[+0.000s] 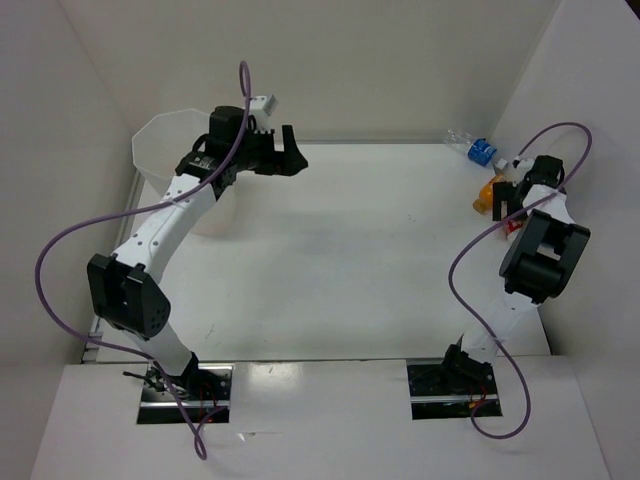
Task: Put the plastic bottles in the bin
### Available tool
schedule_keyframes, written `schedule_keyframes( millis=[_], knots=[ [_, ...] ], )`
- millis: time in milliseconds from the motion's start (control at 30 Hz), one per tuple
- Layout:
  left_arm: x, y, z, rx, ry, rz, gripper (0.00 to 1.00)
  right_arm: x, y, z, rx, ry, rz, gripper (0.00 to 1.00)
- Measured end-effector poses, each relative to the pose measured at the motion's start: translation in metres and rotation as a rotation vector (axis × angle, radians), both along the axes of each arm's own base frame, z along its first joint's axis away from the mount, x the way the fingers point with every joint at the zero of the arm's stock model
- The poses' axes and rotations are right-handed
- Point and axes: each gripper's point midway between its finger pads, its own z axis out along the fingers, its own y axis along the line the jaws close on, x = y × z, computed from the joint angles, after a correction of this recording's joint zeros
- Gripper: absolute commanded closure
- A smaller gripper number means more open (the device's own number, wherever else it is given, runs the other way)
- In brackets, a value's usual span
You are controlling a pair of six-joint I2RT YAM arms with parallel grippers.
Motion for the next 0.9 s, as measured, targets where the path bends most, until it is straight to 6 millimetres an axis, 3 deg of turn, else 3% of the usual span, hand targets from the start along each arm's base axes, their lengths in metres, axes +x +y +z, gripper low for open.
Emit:
schedule_keyframes(
  millis=[200, 267, 300, 400, 533, 733, 833, 900],
  knots=[
    [-0.004, -0.008, -0.007, 0.017, 0.013, -0.003, 0.00, 0.000, 0.014, -0.026, 0.086, 0.034, 0.052, 0.04],
    [-0.003, -0.005, -0.010, 0.022, 0.018, 0.008, 0.00, -0.002, 0.018, -0.035, 0.112, 0.055, 0.061, 0.15],
    [-0.003, -0.005, -0.011, 0.023, 0.020, 0.011, 0.00, -0.004, 0.021, -0.041, 0.126, 0.071, 0.066, 0.25],
    [-0.001, -0.002, -0.014, 0.031, 0.024, 0.025, 0.00, -0.004, 0.026, -0.048, 0.144, 0.089, 0.077, 0.41],
    [-0.001, -0.001, -0.014, 0.031, 0.024, 0.033, 0.00, 0.002, 0.036, -0.047, 0.123, 0.092, 0.095, 0.46],
    [0.000, 0.000, -0.014, 0.032, 0.024, 0.037, 0.00, 0.016, 0.072, -0.042, 0.108, 0.098, 0.168, 0.48],
    [-0.001, -0.002, -0.015, 0.028, 0.024, 0.028, 0.00, 0.023, 0.094, -0.026, 0.127, 0.068, 0.201, 0.50],
    [-0.004, -0.006, -0.018, 0.016, 0.030, 0.000, 0.00, 0.031, 0.115, -0.003, 0.163, 0.001, 0.237, 0.50]
  ],
)
